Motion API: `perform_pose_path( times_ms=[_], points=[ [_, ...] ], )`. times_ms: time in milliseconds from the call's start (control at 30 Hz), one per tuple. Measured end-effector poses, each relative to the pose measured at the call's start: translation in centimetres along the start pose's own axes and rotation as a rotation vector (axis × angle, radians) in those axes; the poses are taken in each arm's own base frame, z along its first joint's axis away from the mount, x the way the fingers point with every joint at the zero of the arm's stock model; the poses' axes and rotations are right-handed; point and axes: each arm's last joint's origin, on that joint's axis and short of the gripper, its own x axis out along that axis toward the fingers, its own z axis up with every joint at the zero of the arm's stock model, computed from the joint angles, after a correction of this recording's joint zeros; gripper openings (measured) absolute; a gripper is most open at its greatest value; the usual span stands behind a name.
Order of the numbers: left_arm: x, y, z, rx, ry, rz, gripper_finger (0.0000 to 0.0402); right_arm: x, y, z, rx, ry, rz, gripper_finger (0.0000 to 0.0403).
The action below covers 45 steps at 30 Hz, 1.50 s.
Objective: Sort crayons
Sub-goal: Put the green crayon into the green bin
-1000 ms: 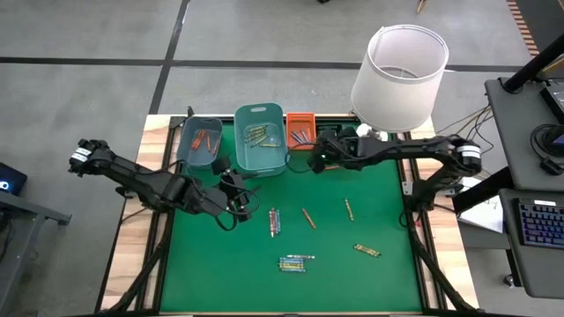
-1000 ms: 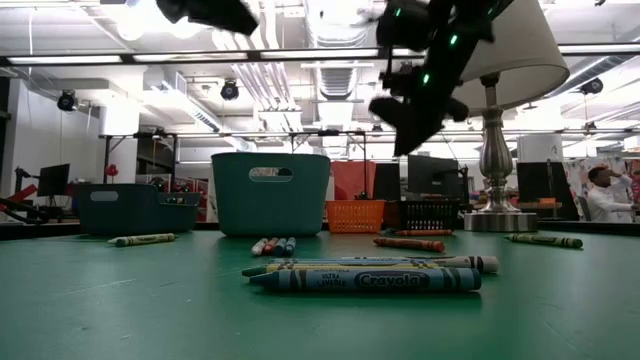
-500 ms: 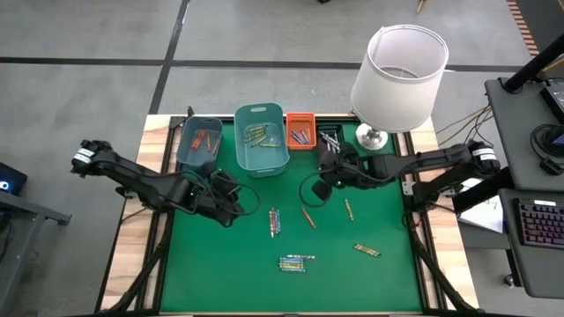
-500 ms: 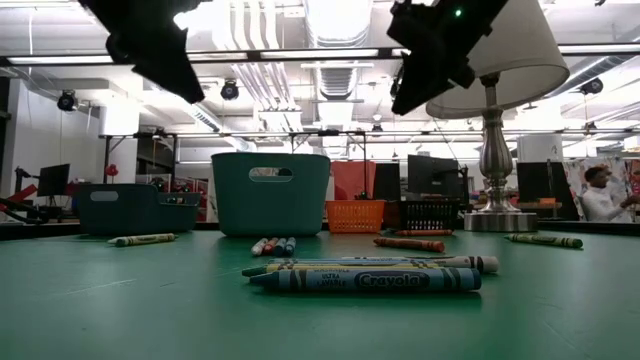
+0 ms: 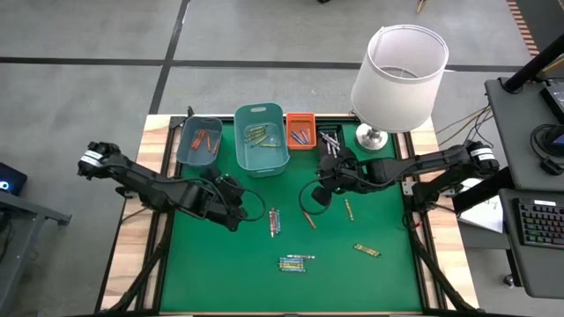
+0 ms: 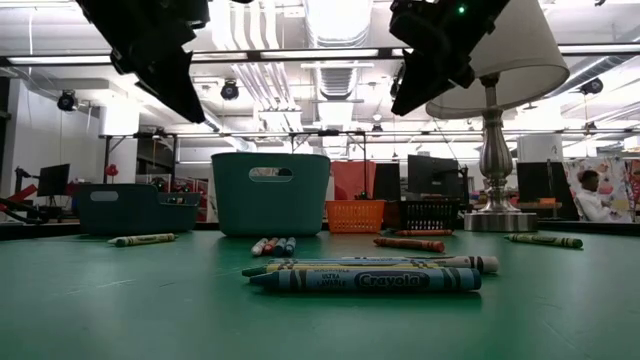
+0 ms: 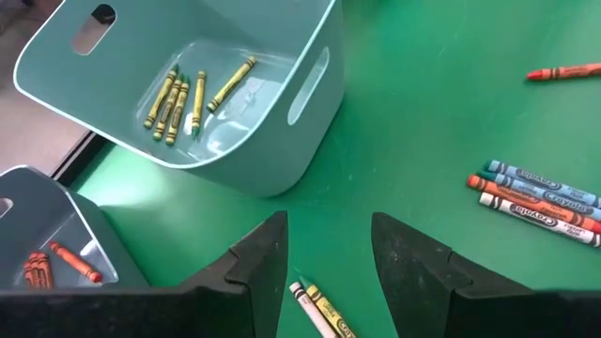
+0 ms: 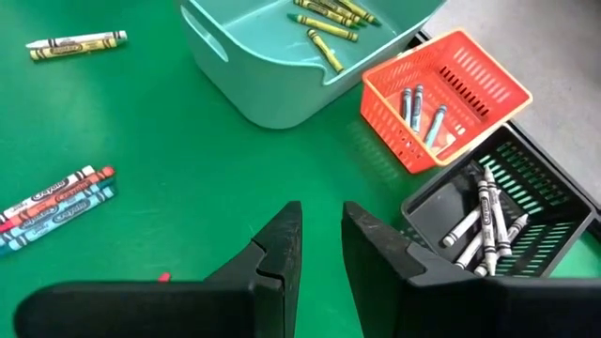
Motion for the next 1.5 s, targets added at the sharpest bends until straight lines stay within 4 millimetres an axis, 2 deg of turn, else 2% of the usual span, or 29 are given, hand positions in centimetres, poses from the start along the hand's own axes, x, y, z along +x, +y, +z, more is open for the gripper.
perform_pose_path(
  times_ms=[667,933,1100,1200,1400,1500],
  points=[
    [0.1,-0.1,0.0,0.021,-0.004,0.005,0.0138,0.0,0.0,0.1,0.017,-0.014,-0.004,0.0065],
    [0.1,-0.1,0.2,0.059,-0.046,0.033,0.0138,0.2,-0.4,2.7,0.022,-0.256,-0.101,0.0063],
    [0.1,-0.1,0.2,0.097,-0.046,0.035,0.0138,0.1,-0.3,3.1,0.032,-0.294,-0.082,0.0063],
    [0.1,-0.1,0.2,0.118,-0.048,0.036,0.0138,0.2,-0.1,2.8,0.058,-0.245,-0.011,0.0063],
    [0.1,-0.1,0.4,0.135,-0.080,0.058,0.0138,0.2,0.7,1.8,0.179,-0.045,0.309,0.0064],
    [0.1,-0.2,0.5,0.149,-0.095,0.065,0.0138,-0.1,1.2,1.0,0.242,0.074,0.402,0.0064]
  ],
)
